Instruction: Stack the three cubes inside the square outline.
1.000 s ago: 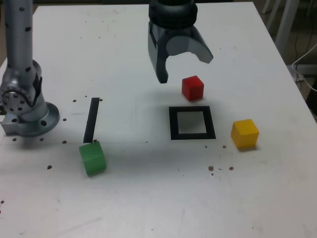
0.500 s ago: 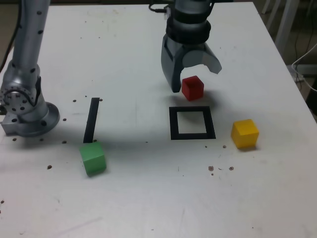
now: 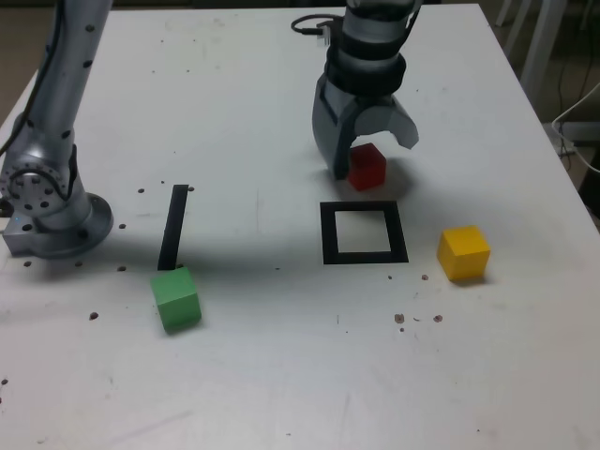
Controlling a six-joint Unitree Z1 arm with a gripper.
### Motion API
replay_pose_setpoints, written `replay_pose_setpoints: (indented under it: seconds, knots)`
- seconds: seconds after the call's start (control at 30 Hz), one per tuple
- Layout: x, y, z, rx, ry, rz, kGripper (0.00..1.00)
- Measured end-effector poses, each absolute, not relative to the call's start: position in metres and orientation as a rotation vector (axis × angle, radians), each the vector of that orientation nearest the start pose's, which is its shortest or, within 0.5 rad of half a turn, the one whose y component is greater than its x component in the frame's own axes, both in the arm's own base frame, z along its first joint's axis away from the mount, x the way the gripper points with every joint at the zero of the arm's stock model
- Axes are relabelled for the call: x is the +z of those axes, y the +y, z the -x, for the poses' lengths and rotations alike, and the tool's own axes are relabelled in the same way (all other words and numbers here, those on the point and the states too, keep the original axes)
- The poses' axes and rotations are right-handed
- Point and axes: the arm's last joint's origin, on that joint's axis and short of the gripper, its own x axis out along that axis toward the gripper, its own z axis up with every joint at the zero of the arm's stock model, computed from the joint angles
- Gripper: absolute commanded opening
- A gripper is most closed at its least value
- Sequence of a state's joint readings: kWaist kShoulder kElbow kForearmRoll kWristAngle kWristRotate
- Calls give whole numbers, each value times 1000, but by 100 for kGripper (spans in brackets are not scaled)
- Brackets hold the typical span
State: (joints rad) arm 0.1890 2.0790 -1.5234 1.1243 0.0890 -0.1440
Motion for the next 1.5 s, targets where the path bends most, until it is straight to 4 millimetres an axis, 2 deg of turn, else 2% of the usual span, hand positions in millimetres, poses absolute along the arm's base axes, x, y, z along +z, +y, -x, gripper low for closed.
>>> replay_pose_setpoints:
  seconds: [0.13,0.47,0.7,1.0,1.5]
  knots:
    - [225,73,-365,317,1671,207,70]
    - [226,72,-364,300,1684,227,59]
    - [227,72,-365,314,1678,238,46]
    - [222,72,-364,320,1695,241,42]
    - [227,72,-366,266,1687,197,39]
